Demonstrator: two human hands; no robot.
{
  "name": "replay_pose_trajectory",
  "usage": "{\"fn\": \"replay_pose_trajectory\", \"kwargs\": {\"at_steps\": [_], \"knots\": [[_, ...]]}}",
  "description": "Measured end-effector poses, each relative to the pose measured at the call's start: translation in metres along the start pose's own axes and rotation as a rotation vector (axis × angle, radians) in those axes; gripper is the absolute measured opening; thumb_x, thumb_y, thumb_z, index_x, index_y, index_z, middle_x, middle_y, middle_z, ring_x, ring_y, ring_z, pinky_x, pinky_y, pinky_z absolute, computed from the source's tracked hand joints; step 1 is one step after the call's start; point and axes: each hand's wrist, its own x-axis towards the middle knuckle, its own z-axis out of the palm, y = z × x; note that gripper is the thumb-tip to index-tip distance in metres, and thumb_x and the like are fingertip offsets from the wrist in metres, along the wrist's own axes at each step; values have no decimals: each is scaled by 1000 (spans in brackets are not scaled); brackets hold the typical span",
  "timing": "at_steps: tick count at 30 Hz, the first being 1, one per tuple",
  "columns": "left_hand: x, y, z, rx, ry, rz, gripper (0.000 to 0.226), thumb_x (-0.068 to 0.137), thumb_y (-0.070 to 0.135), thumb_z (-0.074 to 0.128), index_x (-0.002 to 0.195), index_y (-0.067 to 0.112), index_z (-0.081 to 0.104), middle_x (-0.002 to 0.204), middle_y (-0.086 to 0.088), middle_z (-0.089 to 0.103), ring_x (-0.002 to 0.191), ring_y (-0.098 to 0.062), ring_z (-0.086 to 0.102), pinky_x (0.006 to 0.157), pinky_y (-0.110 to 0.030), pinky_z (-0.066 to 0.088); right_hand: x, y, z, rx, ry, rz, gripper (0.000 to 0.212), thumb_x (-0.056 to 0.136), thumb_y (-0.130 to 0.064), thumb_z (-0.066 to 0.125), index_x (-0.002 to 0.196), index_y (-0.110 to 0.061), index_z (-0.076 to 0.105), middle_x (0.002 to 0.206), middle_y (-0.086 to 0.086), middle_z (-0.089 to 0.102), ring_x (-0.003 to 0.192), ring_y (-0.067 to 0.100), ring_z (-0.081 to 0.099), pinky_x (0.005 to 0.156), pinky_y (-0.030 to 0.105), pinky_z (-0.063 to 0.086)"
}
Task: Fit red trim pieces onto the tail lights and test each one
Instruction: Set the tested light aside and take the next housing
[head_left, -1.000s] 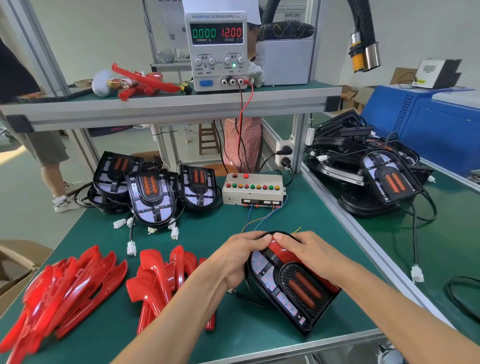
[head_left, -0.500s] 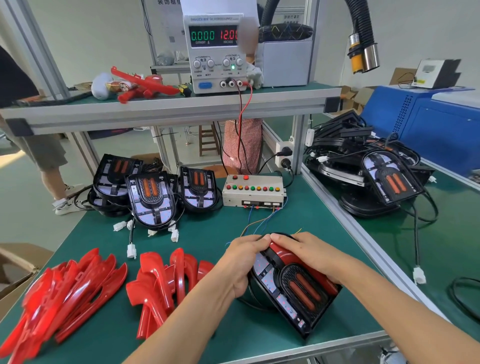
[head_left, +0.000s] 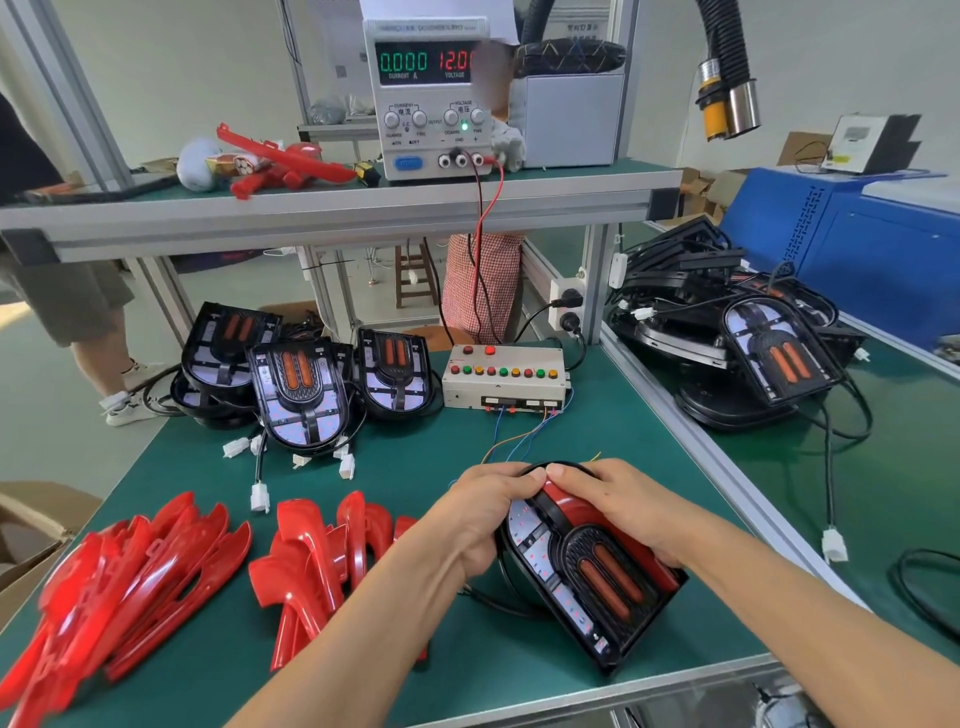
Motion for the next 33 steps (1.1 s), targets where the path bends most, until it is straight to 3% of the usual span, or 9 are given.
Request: {"fn": "replay_pose_trajectory", "kwargs": {"at_steps": [5,8,14,21,26,29,33], "knots": [[2,-1,-3,11,-3,0,28,100,4,56,122,-9,65,125,-34,63,103,-37,64,99,-48,51,-1,-2,2,-33,12,-32,55,78,-75,57,104,-32,79,96,2,80,84,14,74,87,39,57],[3,-3,-5,9,-3,-1,27,99,5,57,122,-8,66,125,-33,64,103,-37,65,100,-49,51,-1,-4,2,-43,0,-49,52,79,-73,57,102,-32,79,92,0,80,80,12,73,83,35,56],[4,-3,-4,10,-9,6,28,99,5,57,122,-8,66,124,-33,65,106,-38,65,103,-50,50,0,-1,2,-52,19,-50,56,81,-73,56,103,-27,79,93,6,79,79,14,72,84,39,57],[6,-3,-4,2,-5,12,27,99,4,57,122,-9,65,124,-33,64,100,-35,65,94,-43,54,1,2,3,-123,90,-69,65,80,-76,53,93,-17,76,73,-3,70,66,9,61,72,36,49],[6,-4,-4,9,-2,4,26,99,6,58,120,-7,66,120,-31,67,95,-33,67,85,-38,57,0,2,3,-101,118,-59,70,77,-78,54,90,-12,76,70,-2,69,64,10,61,71,36,48],[7,-6,-5,18,-3,6,26,99,9,59,118,-6,68,111,-27,71,90,-31,70,81,-37,59,0,2,3,-74,87,-33,67,83,-76,56,93,-14,78,79,2,77,70,14,68,77,39,53],[11,-8,-4,70,19,8,29,99,17,62,114,-7,69,111,-26,72,95,-33,70,97,-46,55,-1,1,-8,143,-101,171,62,99,-66,44,101,-16,80,100,14,78,86,23,74,78,34,59]]}}
